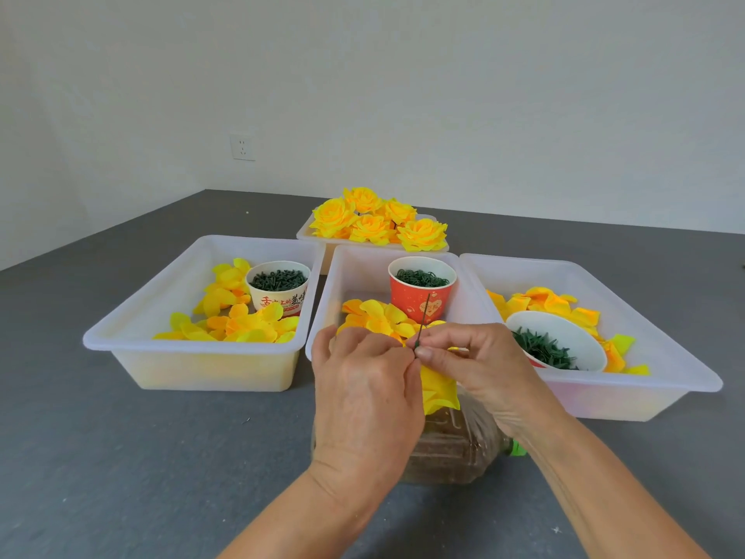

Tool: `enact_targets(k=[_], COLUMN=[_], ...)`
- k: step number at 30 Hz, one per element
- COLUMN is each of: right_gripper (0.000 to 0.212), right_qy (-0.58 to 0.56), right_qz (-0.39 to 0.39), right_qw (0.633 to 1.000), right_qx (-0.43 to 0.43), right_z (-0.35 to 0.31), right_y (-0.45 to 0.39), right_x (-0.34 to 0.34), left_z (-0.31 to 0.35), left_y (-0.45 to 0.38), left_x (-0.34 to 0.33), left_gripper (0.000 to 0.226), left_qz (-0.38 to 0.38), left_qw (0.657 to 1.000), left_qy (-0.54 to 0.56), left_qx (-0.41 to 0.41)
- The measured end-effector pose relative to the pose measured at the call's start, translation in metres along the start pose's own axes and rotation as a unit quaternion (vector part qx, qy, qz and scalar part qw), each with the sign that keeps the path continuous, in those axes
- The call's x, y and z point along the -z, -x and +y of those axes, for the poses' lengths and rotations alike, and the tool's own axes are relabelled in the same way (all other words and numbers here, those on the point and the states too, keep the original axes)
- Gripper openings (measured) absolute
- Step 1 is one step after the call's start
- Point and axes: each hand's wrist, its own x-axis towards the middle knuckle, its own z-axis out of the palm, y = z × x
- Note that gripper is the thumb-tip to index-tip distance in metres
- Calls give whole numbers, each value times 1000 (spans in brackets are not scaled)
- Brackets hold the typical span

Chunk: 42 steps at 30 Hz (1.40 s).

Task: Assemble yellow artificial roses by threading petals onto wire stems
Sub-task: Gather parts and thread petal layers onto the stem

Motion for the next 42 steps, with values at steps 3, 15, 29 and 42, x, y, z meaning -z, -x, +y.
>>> enact_targets(k=[3, 15, 29, 42], right_gripper=[17, 11, 36, 48], right_qy=[40, 83, 68, 46], right_qz=[20, 90, 66, 62], right_qw=[998, 979, 995, 995], right_qx=[48, 164, 25, -68], right_z=[8, 31, 4, 3], right_y=[2, 6, 26, 39], right_x=[-3, -14, -2, -12], left_z=[-2, -12, -26, -36], left_y=[1, 10, 11, 13], left_x=[-4, -29, -1, -1], left_gripper=[23, 26, 59, 61], left_qz=[15, 121, -92, -148], left_qw=[1000, 991, 949, 918], left_qy=[-4, 48, 277, 340], left_qx=[-12, -40, 118, 139])
